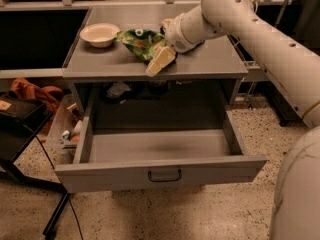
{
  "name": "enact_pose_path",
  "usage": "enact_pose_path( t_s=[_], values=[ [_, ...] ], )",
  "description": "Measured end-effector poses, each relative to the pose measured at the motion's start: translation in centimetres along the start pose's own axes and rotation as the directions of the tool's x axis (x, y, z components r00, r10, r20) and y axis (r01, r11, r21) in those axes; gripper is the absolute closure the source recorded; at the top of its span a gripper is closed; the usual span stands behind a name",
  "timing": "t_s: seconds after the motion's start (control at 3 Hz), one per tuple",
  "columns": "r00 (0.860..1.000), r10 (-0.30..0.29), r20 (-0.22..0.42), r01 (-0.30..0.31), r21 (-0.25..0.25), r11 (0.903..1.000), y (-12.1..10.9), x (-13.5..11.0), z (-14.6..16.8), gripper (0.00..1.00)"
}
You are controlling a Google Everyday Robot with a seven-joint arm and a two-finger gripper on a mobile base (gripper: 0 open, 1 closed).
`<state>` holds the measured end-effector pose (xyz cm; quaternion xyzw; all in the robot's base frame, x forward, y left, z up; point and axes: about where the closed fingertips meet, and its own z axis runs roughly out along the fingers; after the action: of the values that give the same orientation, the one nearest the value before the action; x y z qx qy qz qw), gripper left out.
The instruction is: Pick green rice chip bag from top drawer and place on counter
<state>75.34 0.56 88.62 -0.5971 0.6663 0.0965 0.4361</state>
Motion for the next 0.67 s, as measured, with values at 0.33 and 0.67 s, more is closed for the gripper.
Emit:
enact_pose_path(
  t_s=[0.33, 0.67],
  values=[
    [1.000, 0.000, 0.015, 0.000, -0.017, 0.9999, 0.7, 0.3, -0.6, 0.00],
    [1.000, 0.014, -0.006, -0.014, -0.001, 0.9999, 1.2, 1.3, -3.9, 0.00]
  ],
)
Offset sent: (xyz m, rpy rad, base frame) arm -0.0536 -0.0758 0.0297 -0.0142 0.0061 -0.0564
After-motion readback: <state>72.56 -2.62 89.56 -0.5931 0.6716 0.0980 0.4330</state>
